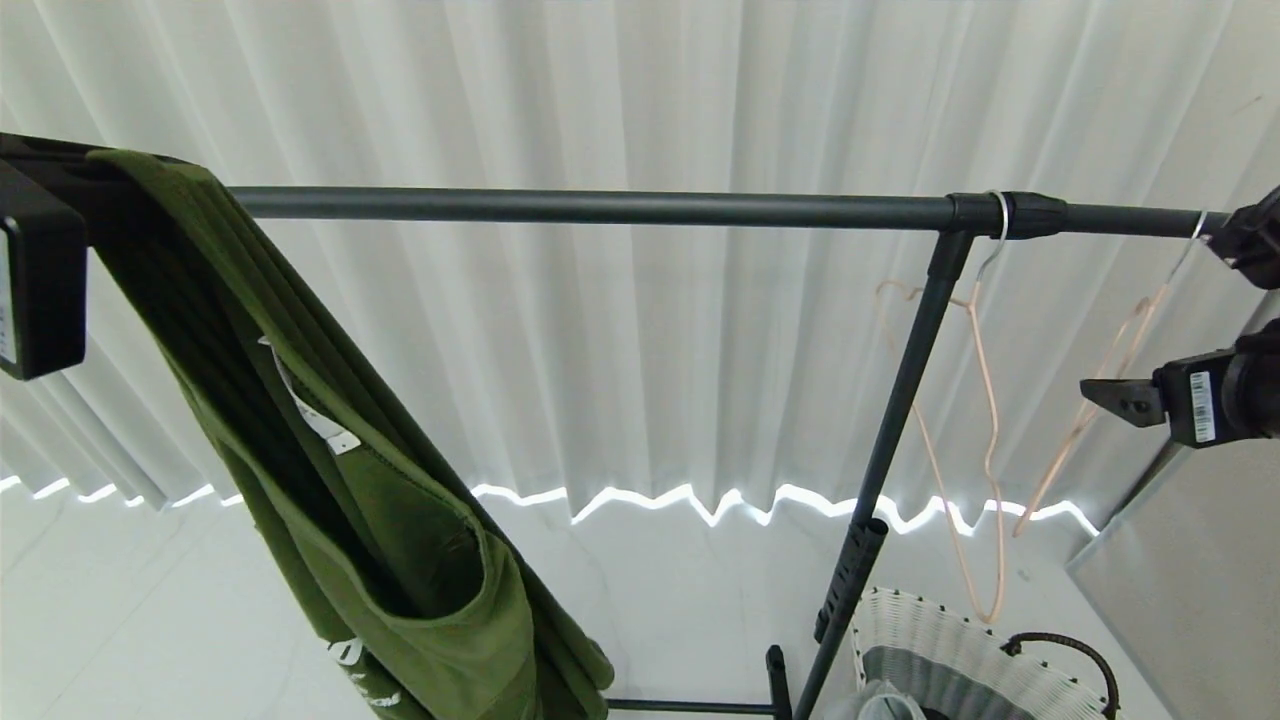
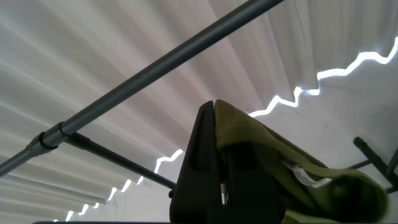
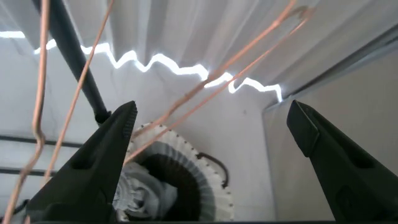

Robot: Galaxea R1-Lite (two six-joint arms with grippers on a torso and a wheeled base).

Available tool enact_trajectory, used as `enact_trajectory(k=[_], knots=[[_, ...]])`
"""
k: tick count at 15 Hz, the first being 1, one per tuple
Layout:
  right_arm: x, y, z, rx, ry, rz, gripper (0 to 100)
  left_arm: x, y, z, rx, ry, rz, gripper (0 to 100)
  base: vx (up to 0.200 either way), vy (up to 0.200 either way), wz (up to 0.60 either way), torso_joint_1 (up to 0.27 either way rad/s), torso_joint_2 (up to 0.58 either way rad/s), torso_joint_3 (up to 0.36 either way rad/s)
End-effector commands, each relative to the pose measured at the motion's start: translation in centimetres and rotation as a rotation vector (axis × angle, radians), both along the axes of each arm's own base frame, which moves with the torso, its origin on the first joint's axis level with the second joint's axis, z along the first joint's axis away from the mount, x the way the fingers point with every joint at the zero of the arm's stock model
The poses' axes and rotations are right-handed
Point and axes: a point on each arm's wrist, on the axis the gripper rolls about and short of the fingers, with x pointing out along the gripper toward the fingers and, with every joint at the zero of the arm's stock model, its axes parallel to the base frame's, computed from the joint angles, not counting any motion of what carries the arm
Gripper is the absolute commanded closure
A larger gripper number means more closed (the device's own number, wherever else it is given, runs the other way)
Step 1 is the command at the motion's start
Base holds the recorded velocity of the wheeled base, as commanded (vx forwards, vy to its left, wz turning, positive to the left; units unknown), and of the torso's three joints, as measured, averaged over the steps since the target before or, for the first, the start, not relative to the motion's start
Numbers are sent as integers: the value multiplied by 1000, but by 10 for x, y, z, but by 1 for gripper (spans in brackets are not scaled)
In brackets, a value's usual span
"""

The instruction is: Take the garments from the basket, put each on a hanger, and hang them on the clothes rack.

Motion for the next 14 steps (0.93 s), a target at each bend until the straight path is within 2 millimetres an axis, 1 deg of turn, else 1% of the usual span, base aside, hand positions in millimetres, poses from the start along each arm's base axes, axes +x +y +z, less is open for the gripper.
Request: enact_trajectory(k=[1, 2, 4, 8, 11, 14], knots=[[22, 2, -15, -7, 67, -28, 0, -1, 1, 0, -2, -2, 1, 100, 0, 0, 0, 0, 0, 0], [26, -1, -18, 5, 78, -51, 0, -1, 1, 1, -3, -3, 1, 100, 0, 0, 0, 0, 0, 0], [27, -5, -20, 20, 88, -79, 0, -1, 1, 1, -3, -5, 2, 100, 0, 0, 0, 0, 0, 0], [25, -11, -19, 30, 82, -108, 0, -1, 1, 1, -2, -5, -1, 100, 0, 0, 0, 0, 0, 0], [22, -15, -22, 28, 92, -120, 0, -1, 1, 1, 1, -5, -2, 100, 0, 0, 0, 0, 0, 0], [19, -16, -21, 31, 84, -121, 0, -1, 1, 2, -2, -9, 0, 100, 0, 0, 0, 0, 0, 0]])
